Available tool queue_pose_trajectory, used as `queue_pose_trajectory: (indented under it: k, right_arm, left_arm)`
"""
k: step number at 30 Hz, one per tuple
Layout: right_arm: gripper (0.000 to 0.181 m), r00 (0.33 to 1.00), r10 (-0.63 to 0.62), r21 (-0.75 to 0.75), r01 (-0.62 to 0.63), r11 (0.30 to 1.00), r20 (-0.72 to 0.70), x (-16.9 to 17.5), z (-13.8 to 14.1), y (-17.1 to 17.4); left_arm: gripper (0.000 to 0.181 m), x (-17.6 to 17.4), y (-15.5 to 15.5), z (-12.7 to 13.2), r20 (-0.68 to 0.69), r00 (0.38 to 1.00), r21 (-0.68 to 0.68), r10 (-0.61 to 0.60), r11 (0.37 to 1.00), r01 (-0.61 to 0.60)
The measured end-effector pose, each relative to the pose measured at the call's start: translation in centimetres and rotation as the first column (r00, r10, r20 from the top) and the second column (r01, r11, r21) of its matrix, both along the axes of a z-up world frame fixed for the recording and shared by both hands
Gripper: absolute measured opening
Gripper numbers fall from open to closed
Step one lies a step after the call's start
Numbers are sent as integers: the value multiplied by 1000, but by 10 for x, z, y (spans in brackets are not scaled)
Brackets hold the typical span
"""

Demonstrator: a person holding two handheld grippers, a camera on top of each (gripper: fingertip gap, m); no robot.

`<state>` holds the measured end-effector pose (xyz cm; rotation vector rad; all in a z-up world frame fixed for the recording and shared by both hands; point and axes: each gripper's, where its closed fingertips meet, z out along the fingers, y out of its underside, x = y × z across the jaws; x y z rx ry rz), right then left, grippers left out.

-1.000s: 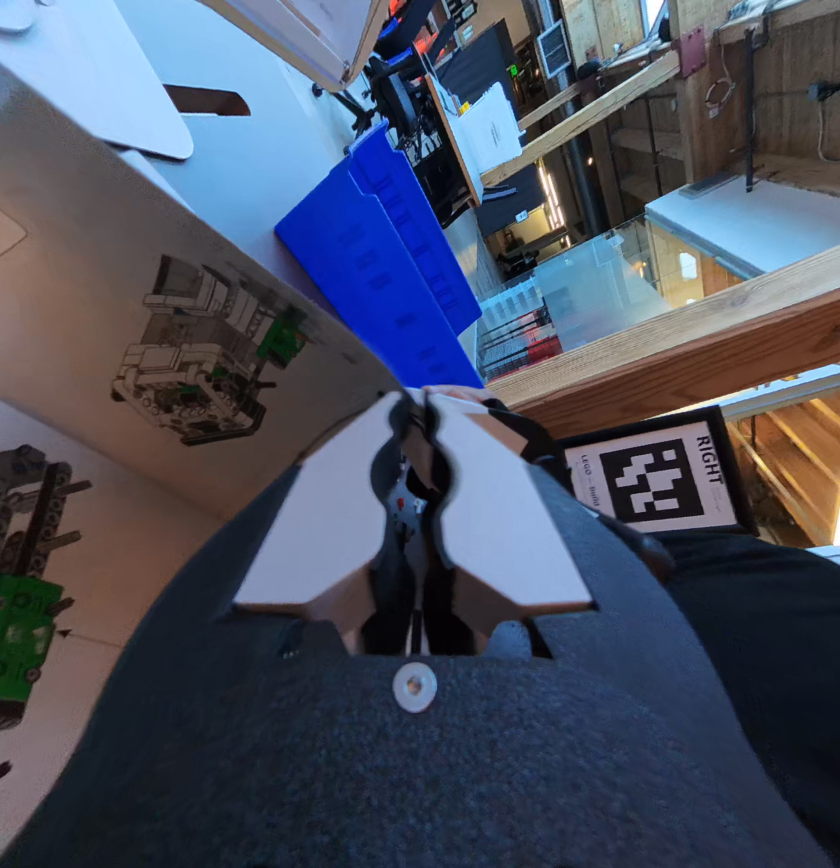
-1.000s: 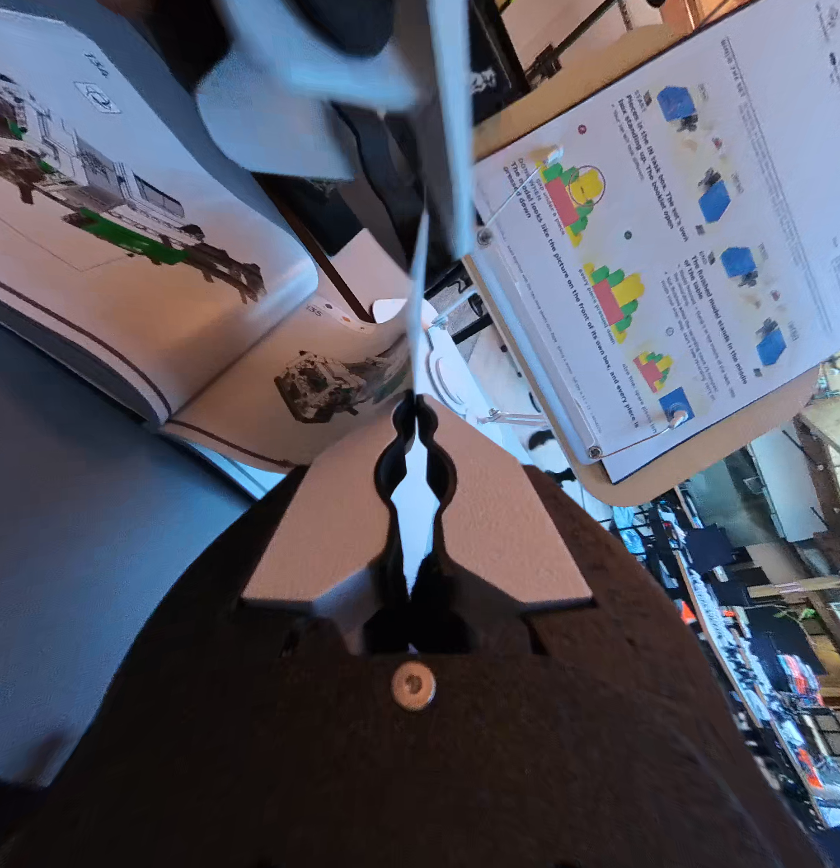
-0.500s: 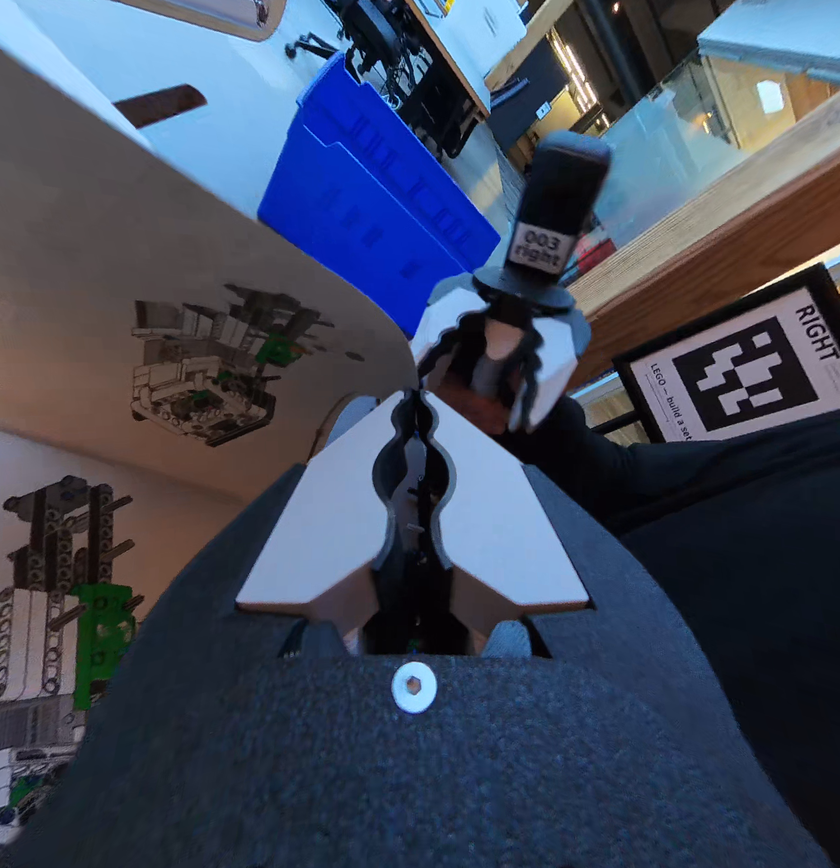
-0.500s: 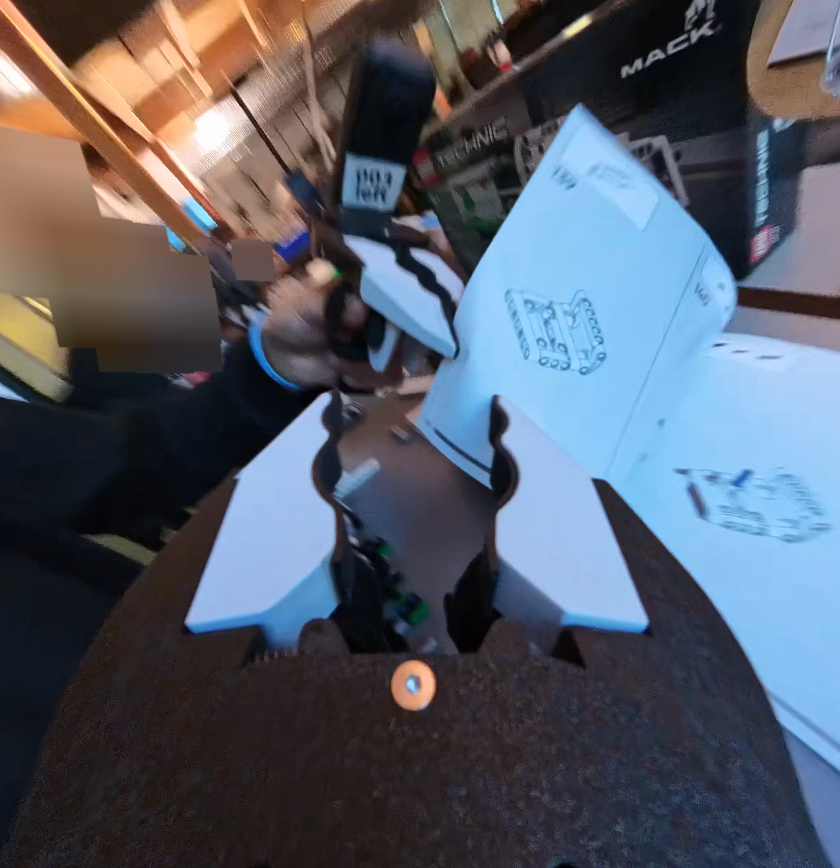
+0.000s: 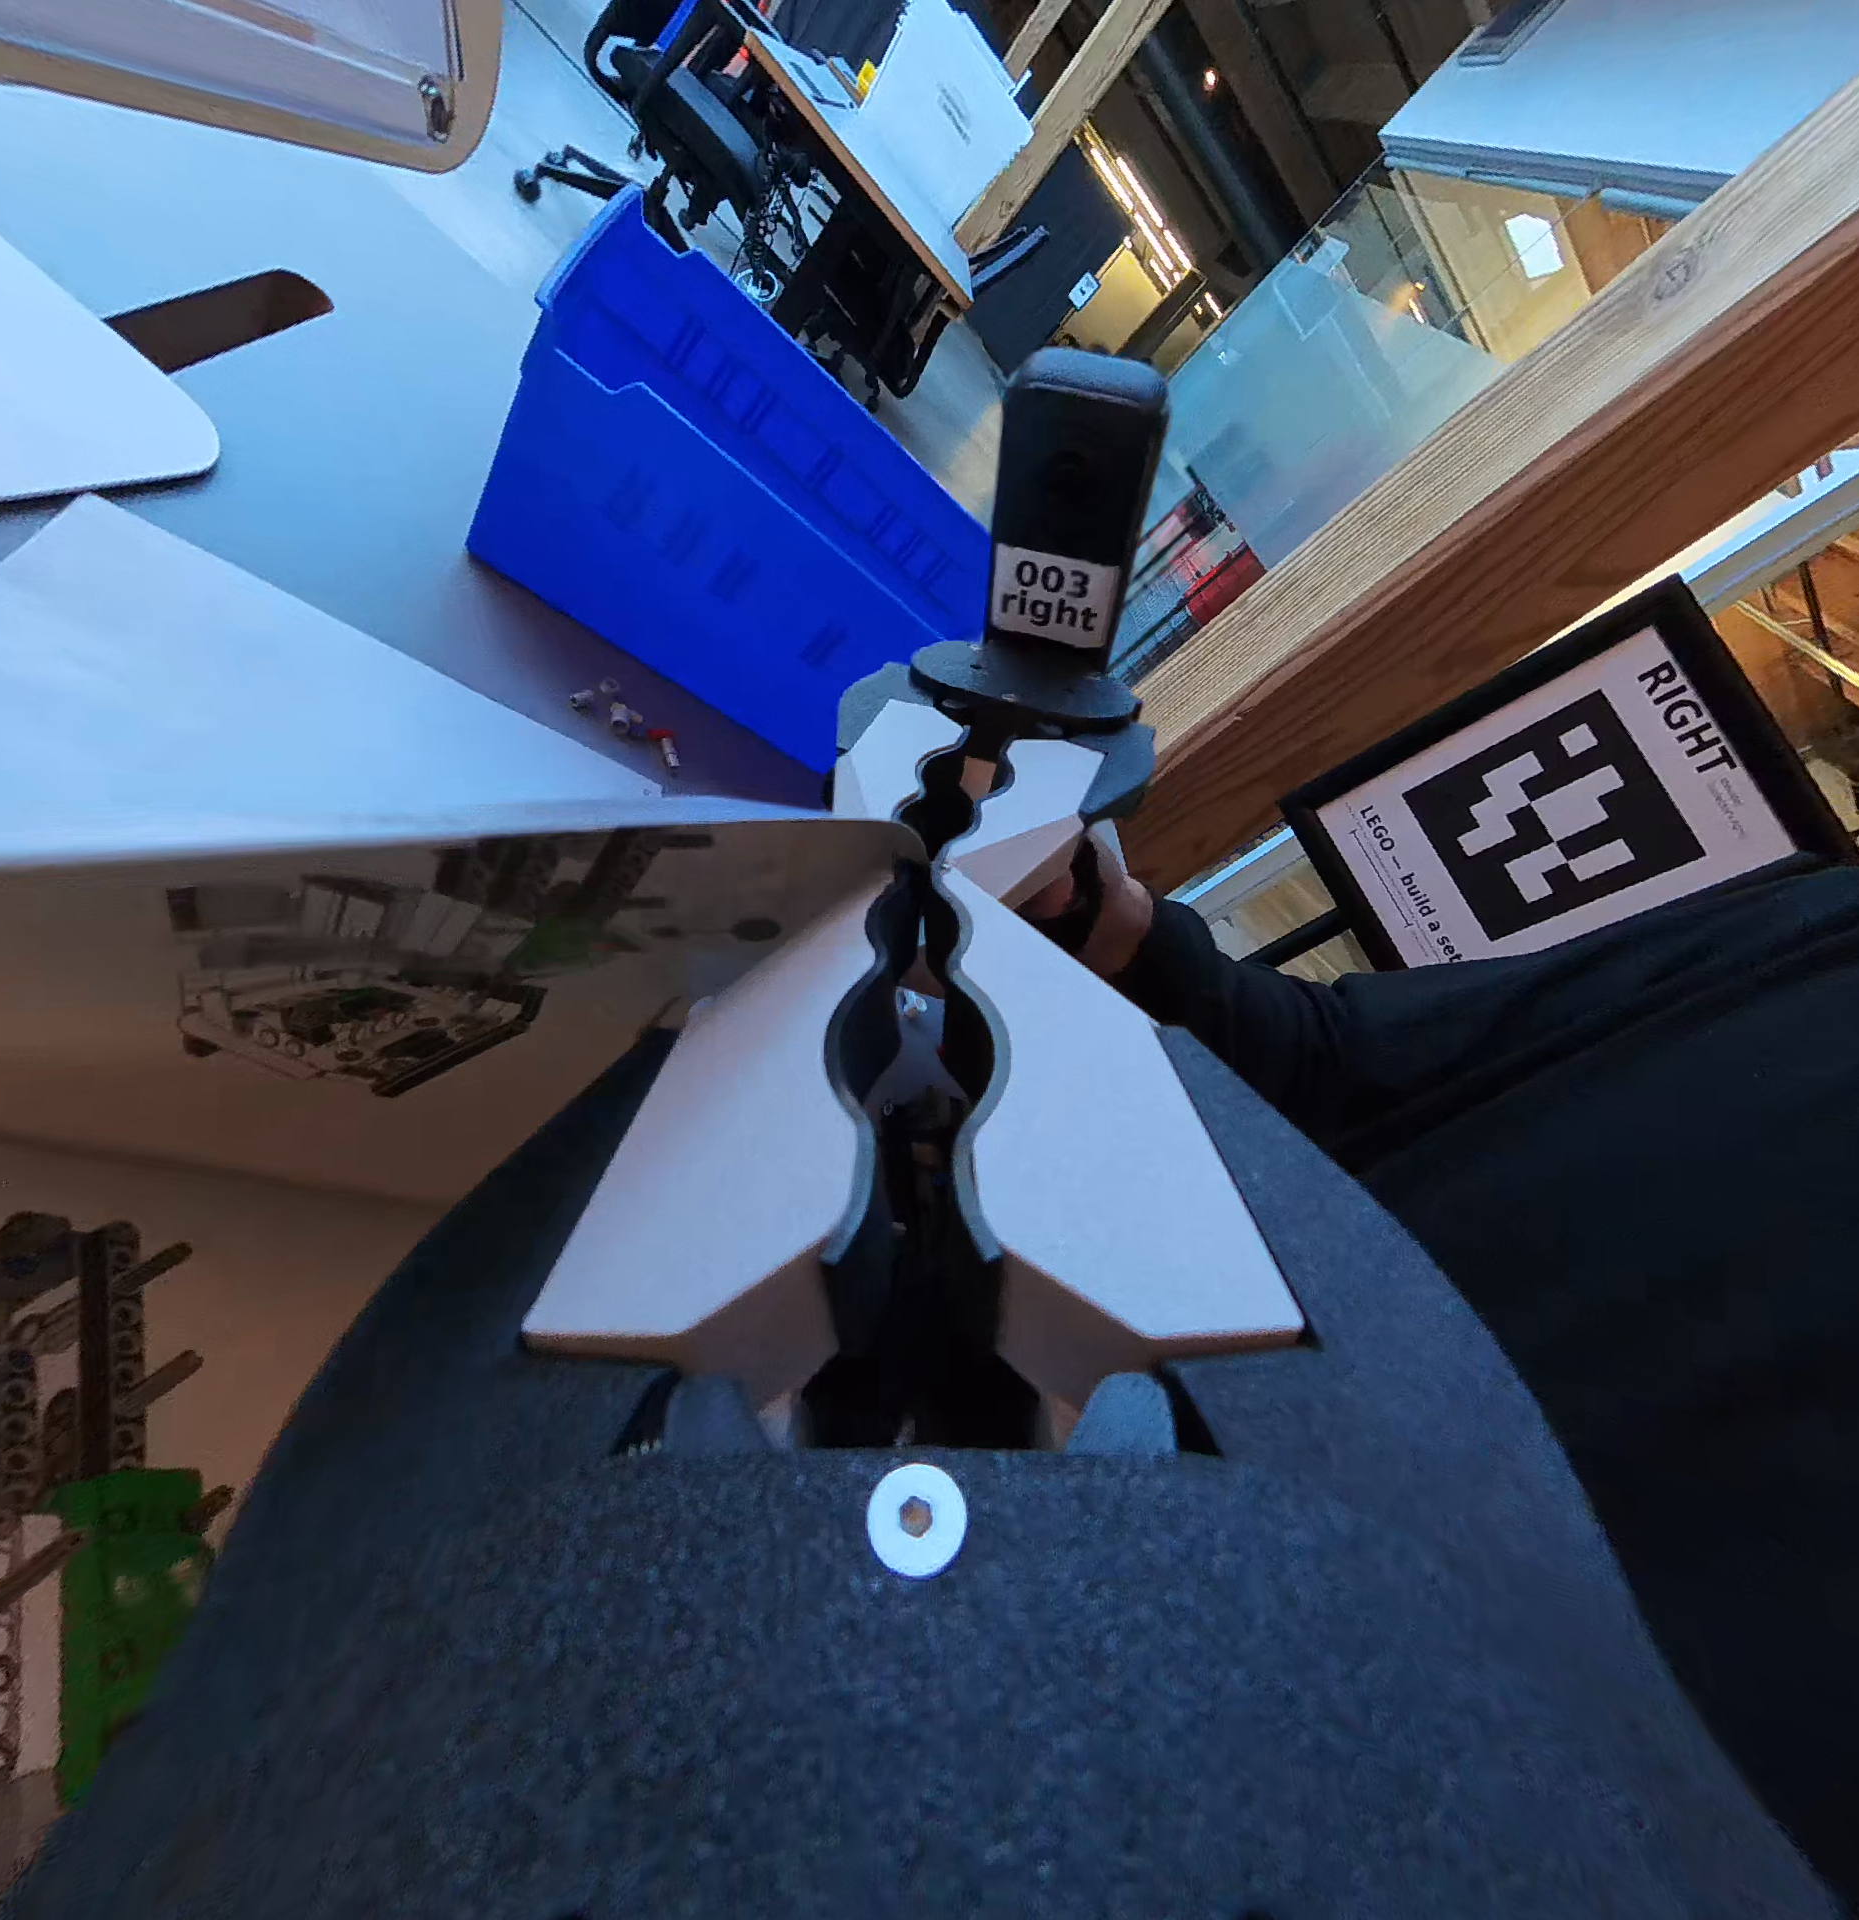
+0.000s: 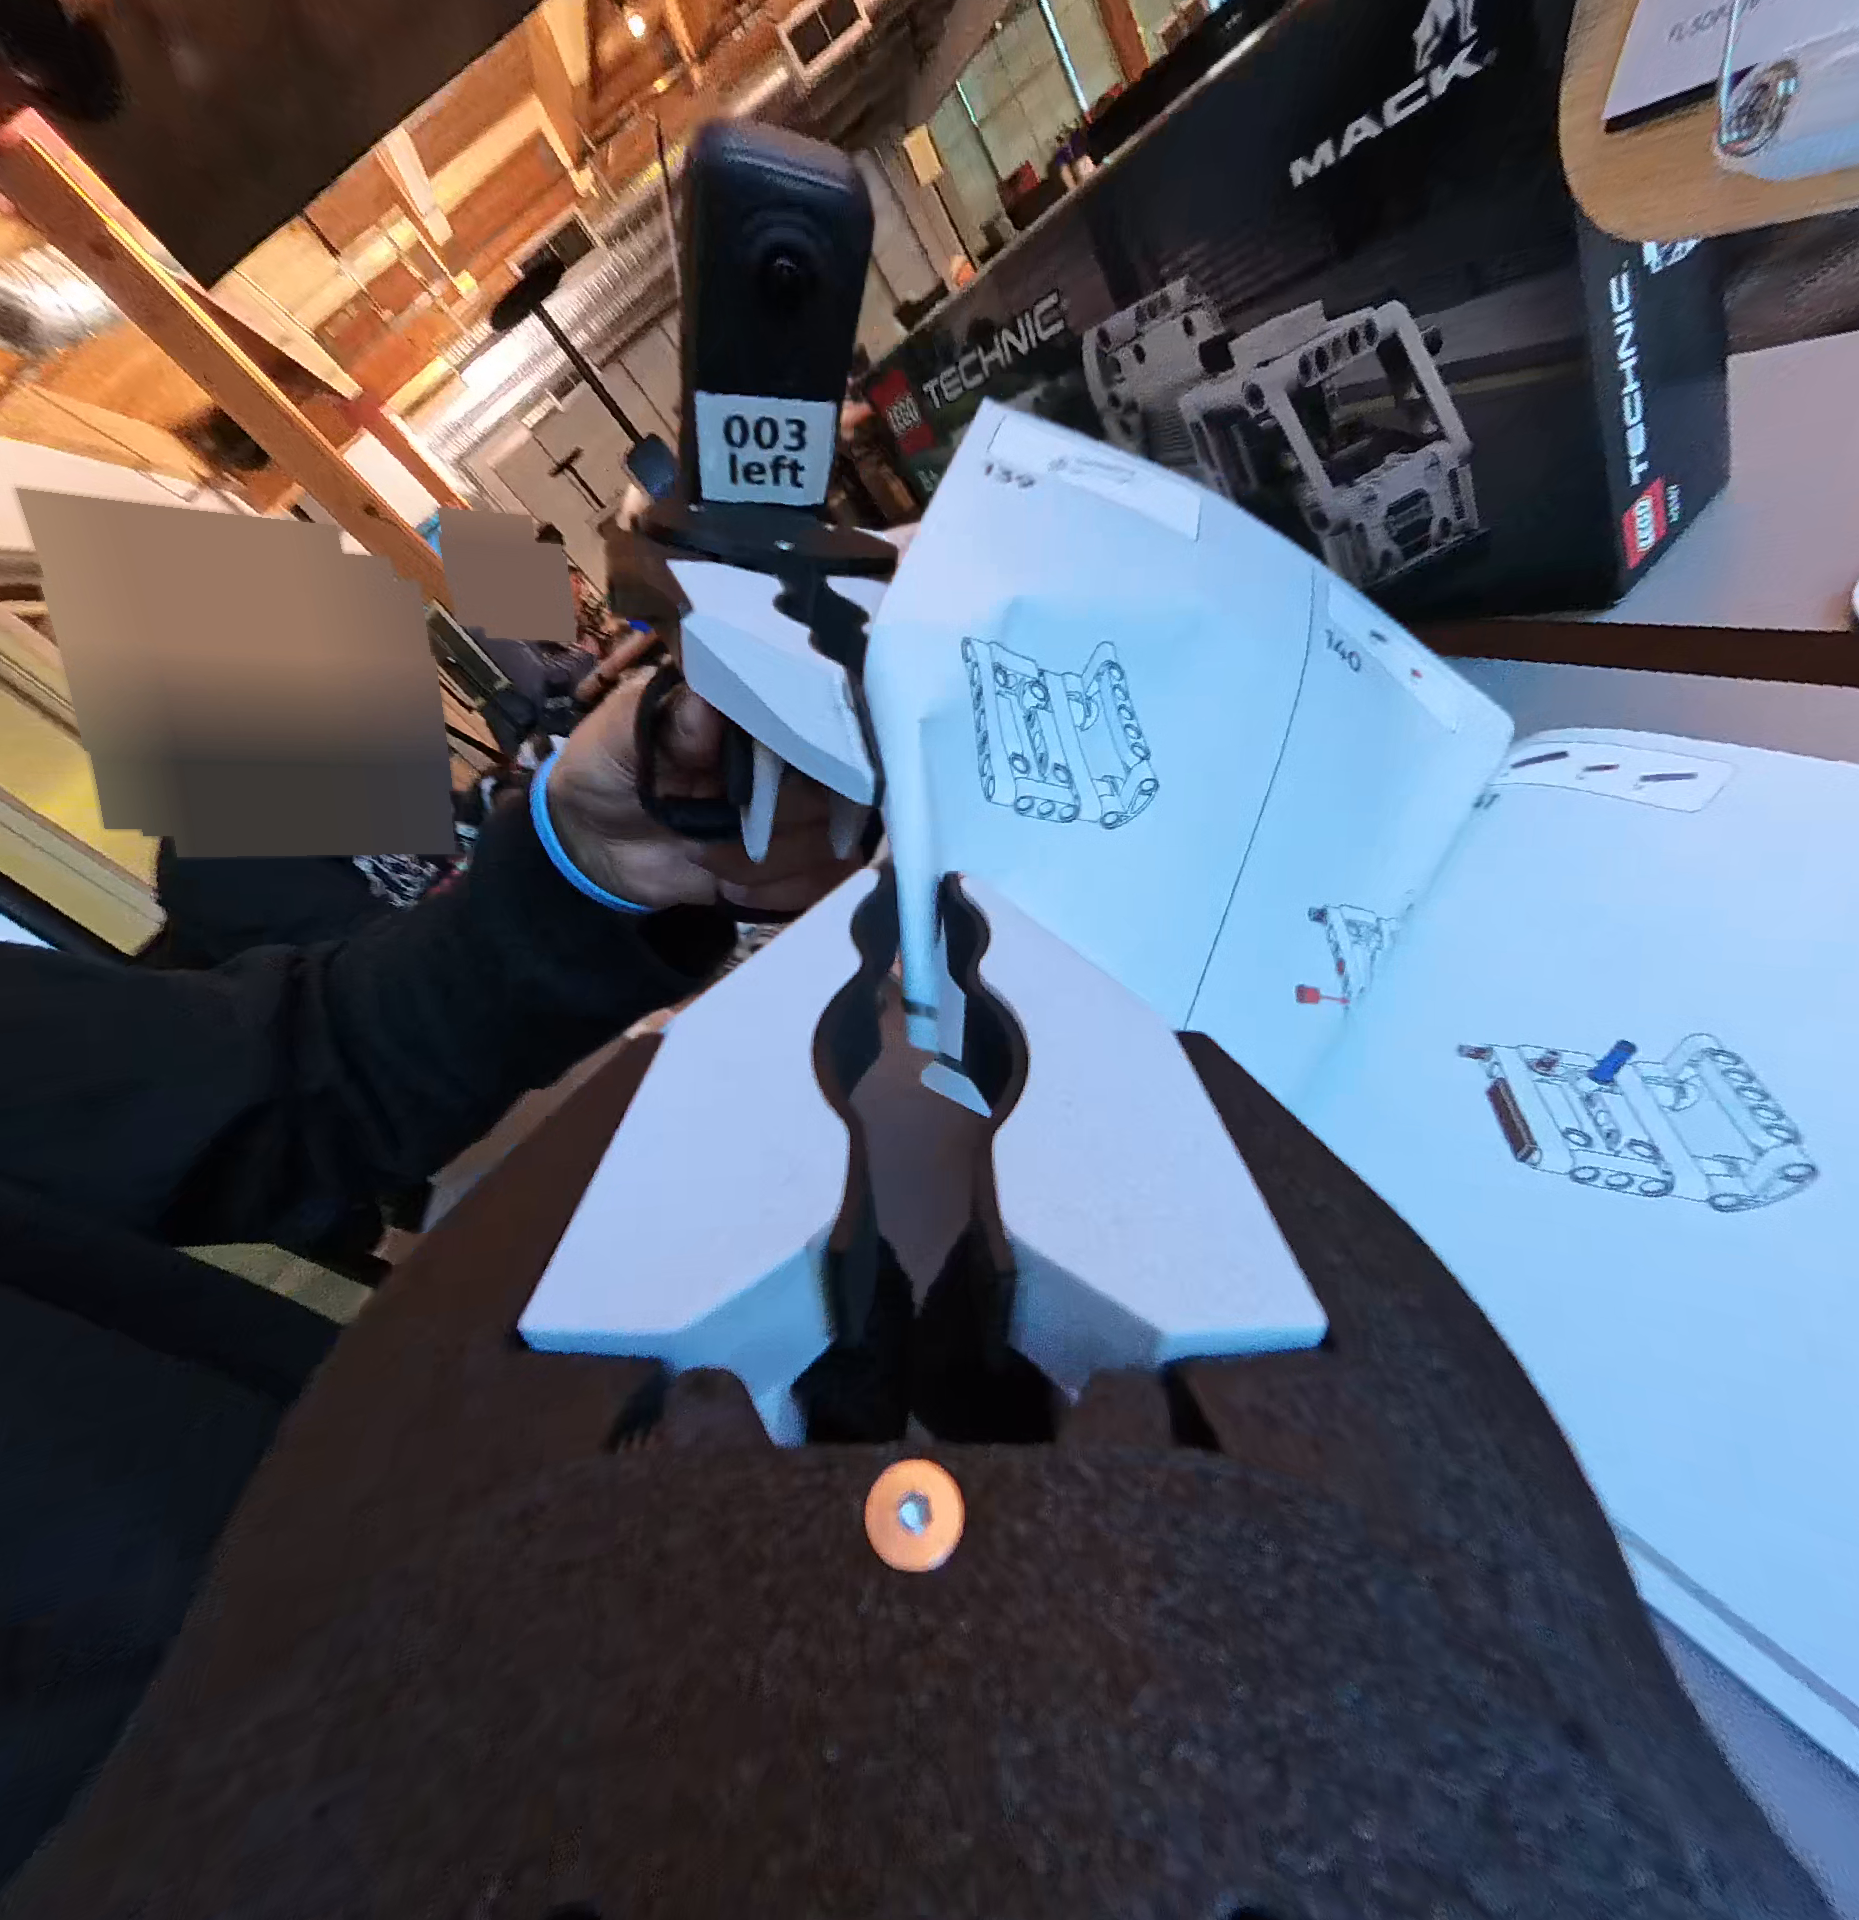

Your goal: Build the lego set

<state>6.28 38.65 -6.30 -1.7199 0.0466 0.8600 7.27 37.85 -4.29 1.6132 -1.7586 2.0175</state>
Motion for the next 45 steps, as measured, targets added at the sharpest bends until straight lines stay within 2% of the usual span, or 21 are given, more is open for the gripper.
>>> queue_pose_trajectory:
  k: [5, 22, 25, 29, 35, 45]
  right_arm:
    - [6, 990, 34, 24, -31, 999, -138, 2, 7, -3]
    - [7, 941, 18, 64, 4, 998, -339, 20, 15, -6]
    - [7, 937, 14, 62, 8, 998, -348, 21, 14, -6]
    - [19, 943, -36, 91, 70, 993, -332, 32, 19, -7]
    - [9, 974, -106, 112, 131, 985, -202, 39, 21, -10]
    - [3, 961, -109, 122, 143, 982, -253, 43, 22, -10]
  left_arm:
    - [0, 0, -2, 3, 42, 999, -10, -12, 1000, 12]
    - [0, 8, -2, 2, 84, 996, 3, 3, 1000, -3]
    - [0, 13, -1, 1, 95, 995, 14, 23, 1000, -24]
    - [0, 17, -2, 3, 97, 995, 8, 22, 1000, -23]
    - [0, 22, -10, 4, 90, 996, 25, -6, 1000, 4]
    - [0, 27, -9, 2, 83, 997, 14, 3, 1000, -4]
